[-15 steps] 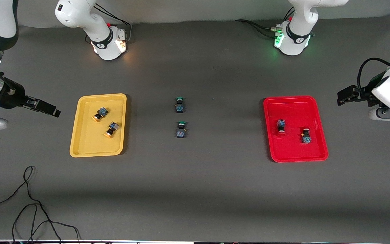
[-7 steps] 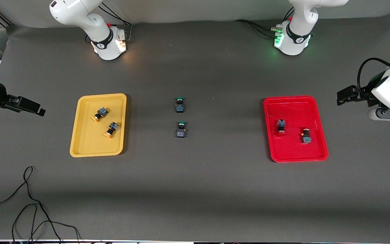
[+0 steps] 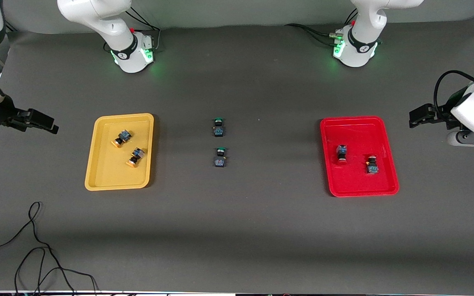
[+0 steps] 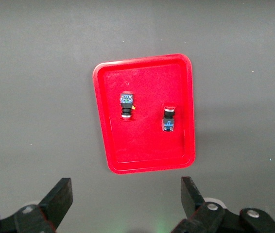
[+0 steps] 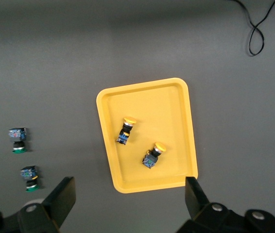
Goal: Place red and yellow buttons in trays
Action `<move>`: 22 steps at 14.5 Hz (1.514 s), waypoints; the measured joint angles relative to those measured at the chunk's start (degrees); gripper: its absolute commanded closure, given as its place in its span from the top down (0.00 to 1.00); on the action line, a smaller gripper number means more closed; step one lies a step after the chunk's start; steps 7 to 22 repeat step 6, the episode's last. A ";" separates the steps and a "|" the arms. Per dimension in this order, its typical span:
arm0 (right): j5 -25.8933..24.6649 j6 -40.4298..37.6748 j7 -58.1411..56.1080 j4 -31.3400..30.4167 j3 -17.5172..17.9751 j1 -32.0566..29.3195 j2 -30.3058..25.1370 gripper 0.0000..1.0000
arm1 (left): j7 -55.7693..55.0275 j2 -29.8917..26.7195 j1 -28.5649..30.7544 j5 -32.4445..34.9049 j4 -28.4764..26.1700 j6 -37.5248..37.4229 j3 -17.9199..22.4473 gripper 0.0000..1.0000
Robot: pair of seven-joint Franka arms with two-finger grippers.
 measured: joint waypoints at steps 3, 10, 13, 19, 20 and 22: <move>-0.59 1.84 0.00 -4.79 9.18 -8.82 -3.53 1.00 | 0.00 0.01 0.00 0.00 -0.01 0.00 0.00 0.99; -0.60 1.86 0.00 -5.41 12.23 -12.18 -4.25 1.00 | 0.00 0.01 0.00 0.00 -0.01 0.00 0.00 0.99; -0.60 1.86 0.00 -5.41 12.23 -12.18 -4.25 1.00 | 0.00 0.01 0.00 0.00 -0.01 0.00 0.00 0.99; -0.60 1.86 0.00 -5.41 12.23 -12.18 -4.25 1.00 | 0.00 0.01 0.00 0.00 -0.01 0.00 0.00 0.99; -0.60 1.86 0.00 -5.41 12.23 -12.18 -4.25 1.00 | 0.00 0.01 0.00 0.00 -0.01 0.00 0.00 0.99; -0.60 1.86 0.00 -5.41 12.23 -12.18 -4.25 1.00 | 0.00 0.01 0.00 0.00 -0.01 0.00 0.00 0.99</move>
